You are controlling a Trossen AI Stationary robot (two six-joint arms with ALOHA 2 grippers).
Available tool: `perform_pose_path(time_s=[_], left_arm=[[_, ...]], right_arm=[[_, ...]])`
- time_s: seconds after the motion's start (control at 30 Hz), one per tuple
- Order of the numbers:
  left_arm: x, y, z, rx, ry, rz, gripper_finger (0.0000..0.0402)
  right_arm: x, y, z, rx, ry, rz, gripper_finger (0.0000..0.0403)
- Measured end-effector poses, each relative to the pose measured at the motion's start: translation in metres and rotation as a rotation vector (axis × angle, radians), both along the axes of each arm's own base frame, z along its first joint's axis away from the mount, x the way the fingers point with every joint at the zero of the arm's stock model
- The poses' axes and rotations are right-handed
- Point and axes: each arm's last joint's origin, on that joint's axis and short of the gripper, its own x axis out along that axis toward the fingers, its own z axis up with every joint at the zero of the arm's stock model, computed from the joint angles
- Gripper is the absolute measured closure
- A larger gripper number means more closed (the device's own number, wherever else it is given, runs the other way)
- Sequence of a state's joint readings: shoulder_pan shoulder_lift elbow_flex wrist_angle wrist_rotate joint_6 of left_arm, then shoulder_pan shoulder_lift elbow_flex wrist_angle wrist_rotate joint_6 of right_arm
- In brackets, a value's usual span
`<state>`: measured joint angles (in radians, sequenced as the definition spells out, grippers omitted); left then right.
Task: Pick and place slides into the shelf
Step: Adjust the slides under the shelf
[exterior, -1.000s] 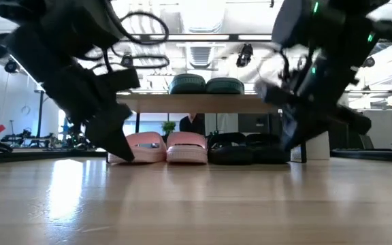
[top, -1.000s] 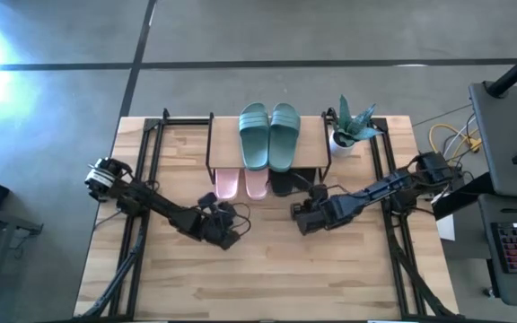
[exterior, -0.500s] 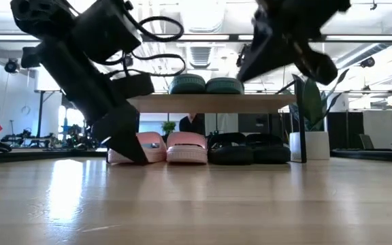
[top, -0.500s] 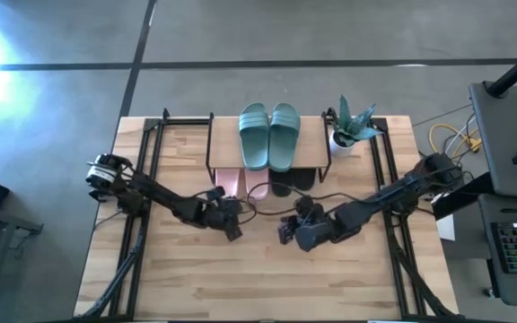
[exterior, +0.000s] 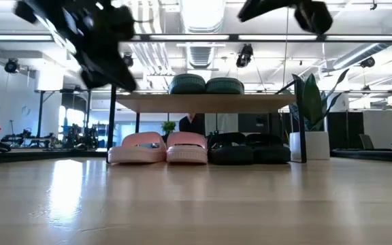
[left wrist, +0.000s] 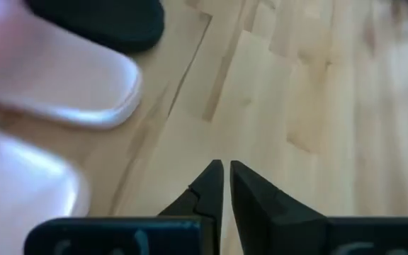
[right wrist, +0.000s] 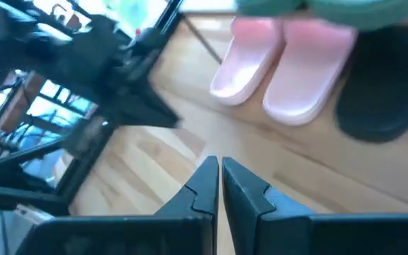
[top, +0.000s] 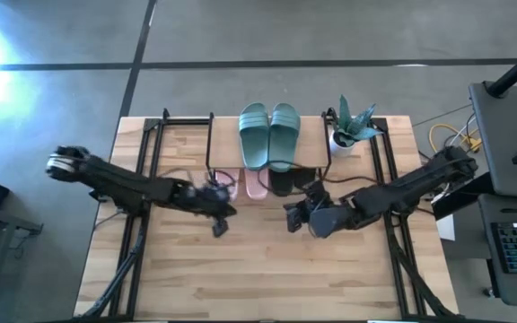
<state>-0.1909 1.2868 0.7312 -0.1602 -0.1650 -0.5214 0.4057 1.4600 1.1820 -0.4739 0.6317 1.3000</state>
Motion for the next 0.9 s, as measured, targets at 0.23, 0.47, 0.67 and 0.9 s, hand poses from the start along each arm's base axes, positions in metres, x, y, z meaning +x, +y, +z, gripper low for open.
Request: perform_pose_path(time_s=[0.23, 0.47, 0.67, 0.9], left_arm=[[-0.064, 0.011, 0.014, -0.123, -0.018, 0.105, 0.0389], [-0.075, 0.013, -0.035, -0.164, -0.061, 0.211, 0.0389], [-0.063, 0.011, -0.058, 0.027, -0.080, 0.365, 0.0389], [-0.045, 0.006, -0.082, 0.070, 0.030, 0.431, 0.0389]], right_arm=[[-0.019, -0.009, 0.005, -0.018, 0.042, -0.070, 0.0390], [-0.018, -0.010, -0.008, -0.037, 0.101, -0.092, 0.0390], [-0.015, -0.012, -0.012, -0.054, 0.104, -0.119, 0.0390], [-0.016, -0.013, -0.013, -0.049, 0.110, -0.127, 0.0390]])
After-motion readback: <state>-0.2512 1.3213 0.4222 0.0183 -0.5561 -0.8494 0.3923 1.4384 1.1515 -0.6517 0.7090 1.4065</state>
